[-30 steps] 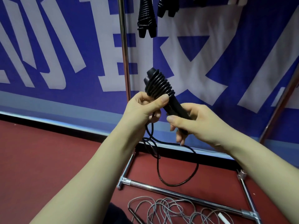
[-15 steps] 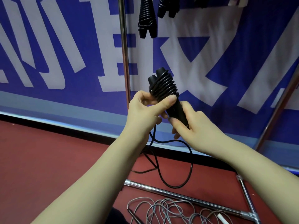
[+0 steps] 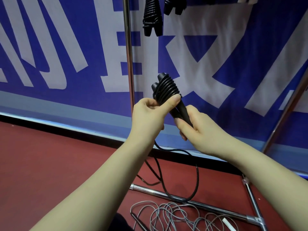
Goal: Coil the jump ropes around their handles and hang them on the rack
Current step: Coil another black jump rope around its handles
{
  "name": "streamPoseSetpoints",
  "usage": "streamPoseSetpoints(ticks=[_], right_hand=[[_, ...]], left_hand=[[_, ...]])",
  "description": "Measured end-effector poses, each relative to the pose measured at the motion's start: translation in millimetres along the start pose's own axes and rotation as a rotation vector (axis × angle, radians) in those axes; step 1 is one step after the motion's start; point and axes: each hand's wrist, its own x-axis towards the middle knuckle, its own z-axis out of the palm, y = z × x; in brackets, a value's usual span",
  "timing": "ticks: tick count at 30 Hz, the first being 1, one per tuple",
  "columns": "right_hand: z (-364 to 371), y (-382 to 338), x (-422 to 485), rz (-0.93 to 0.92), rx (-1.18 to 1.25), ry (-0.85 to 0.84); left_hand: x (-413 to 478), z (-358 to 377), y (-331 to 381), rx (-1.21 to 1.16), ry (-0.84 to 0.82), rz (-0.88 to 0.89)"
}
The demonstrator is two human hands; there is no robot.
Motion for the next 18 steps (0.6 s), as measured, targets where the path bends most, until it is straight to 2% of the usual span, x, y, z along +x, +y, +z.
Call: streamPoseSetpoints(ticks=[4,8,10,12,16,18], right_hand=[[0,9,4,0.029,0.116,0.006],[-2,19,8,0.143,0.344,0.041],[-4,22,8,0.179,0.429,0.075],[-7,23,9,0.195,0.510,0.110],[-8,24,11,0.194,0.591,0.146],[-9,25,11,0.190,0.616,0.157]], left_hand=[[3,-7,4,0.309,-0.091,0.155],[12,-18,-4,0.619,-0.129,0.479],[16,-22,-8,0.678,-0.144,0.566],[19,-23,-12,0.737,-0.184,0.565],[22,-24,-20,0.811,-0.308,0.408],[22,-24,-21,0.686,-0.419,0.317]])
